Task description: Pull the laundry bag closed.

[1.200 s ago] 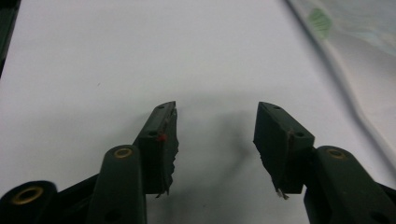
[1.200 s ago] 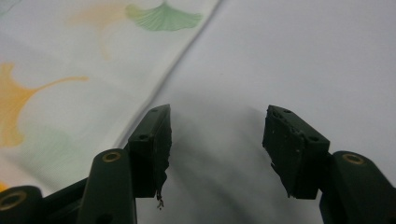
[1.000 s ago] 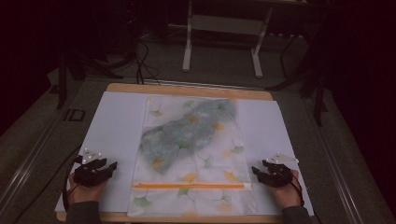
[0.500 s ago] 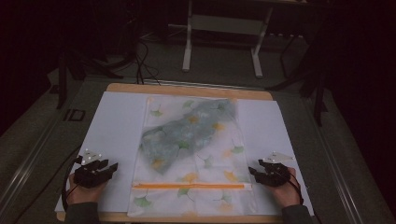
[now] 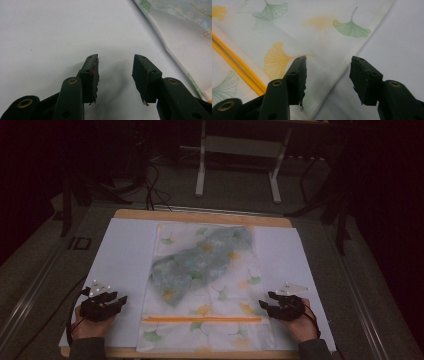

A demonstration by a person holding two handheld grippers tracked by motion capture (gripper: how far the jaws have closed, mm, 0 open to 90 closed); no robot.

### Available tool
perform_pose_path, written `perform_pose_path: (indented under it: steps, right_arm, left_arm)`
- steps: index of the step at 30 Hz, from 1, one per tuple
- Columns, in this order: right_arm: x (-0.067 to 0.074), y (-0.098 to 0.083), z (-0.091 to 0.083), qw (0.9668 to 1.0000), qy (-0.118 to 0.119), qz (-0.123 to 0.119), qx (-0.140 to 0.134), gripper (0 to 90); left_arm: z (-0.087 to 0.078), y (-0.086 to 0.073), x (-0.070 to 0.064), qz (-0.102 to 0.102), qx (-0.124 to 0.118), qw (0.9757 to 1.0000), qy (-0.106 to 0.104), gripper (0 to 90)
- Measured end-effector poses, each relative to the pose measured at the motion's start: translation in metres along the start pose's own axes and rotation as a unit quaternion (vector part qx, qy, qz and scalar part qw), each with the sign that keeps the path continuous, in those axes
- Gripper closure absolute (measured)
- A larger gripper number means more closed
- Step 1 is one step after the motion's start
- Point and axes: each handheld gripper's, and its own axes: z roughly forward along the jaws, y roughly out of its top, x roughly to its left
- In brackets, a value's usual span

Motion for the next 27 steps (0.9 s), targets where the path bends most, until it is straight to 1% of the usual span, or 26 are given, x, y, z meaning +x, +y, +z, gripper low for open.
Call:
perform_pose_path:
  steps: [3,4,5,6,7,8,9,11,13,15,16,17,18,19,26,27]
  right_arm:
    - [0.003,0.001,0.001,1.0,0.006,-0.001,0.002,49.4]
    - [0.005,0.003,0.002,0.9999,0.014,-0.005,0.002,49.7]
    - [0.005,0.003,0.002,0.9999,0.014,-0.005,0.002,49.7]
    - [0.008,0.004,0.004,0.9998,0.014,-0.013,0.005,49.1]
    - [0.008,0.004,0.004,0.9998,0.014,-0.013,0.005,49.1]
    - [0.011,0.006,0.005,0.9996,0.016,-0.021,0.006,48.3]
    - [0.011,0.006,0.005,0.9996,0.016,-0.021,0.006,48.3]
    - [0.014,0.007,0.006,0.9994,0.015,-0.029,0.006,47.6]
    - [0.016,0.008,0.006,0.9994,0.015,-0.031,0.006,47.6]
    - [0.02,0.011,0.007,0.9991,0.018,-0.038,0.004,47.5]
    - [0.02,0.011,0.007,0.9991,0.018,-0.038,0.004,47.5]
    - [0.023,0.013,0.008,0.999,0.022,-0.039,0.003,47.5]
    - [0.023,0.013,0.008,0.999,0.022,-0.039,0.003,47.5]
    - [0.026,0.014,0.01,0.9986,0.026,-0.046,0.005,47.5]
    - [0.036,0.018,0.016,0.9974,0.037,-0.061,0.012,49.2]
    - [0.038,0.019,0.016,0.9966,0.042,-0.07,0.014,50.4]
  left_arm:
    - [-0.001,0.0,0.0,-0.001,-0.004,1.0,-0.004,56.2]
    - [-0.001,0.0,-0.001,0.0,-0.007,1.0,-0.006,56.0]
    - [-0.001,0.0,-0.001,0.0,-0.007,1.0,-0.006,55.8]
    - [-0.001,0.0,-0.001,0.0,-0.006,1.0,-0.007,55.5]
    - [-0.001,0.0,-0.001,0.0,-0.006,1.0,-0.007,55.4]
    - [-0.001,0.0,-0.001,0.001,-0.003,1.0,-0.008,55.4]
    - [-0.001,0.0,-0.001,0.001,-0.003,1.0,-0.008,55.4]
    - [-0.001,0.001,-0.001,0.003,-0.004,0.9999,-0.01,55.4]
    - [-0.001,0.001,-0.002,0.004,-0.004,0.9999,-0.013,55.4]
    - [-0.001,0.001,-0.003,0.01,-0.001,0.9998,-0.017,55.5]
    - [0.0,0.001,-0.004,0.013,0.0,0.9998,-0.017,55.5]
    - [0.0,0.002,-0.005,0.019,0.0,0.9997,-0.018,55.7]
    - [0.0,0.002,-0.005,0.019,0.0,0.9997,-0.018,55.8]
    - [0.0,0.003,-0.006,0.022,-0.001,0.9996,-0.019,56.0]
    - [0.0,0.003,-0.007,0.022,-0.001,0.9995,-0.021,56.5]
    - [-0.001,0.003,-0.007,0.022,-0.001,0.9995,-0.023,56.9]
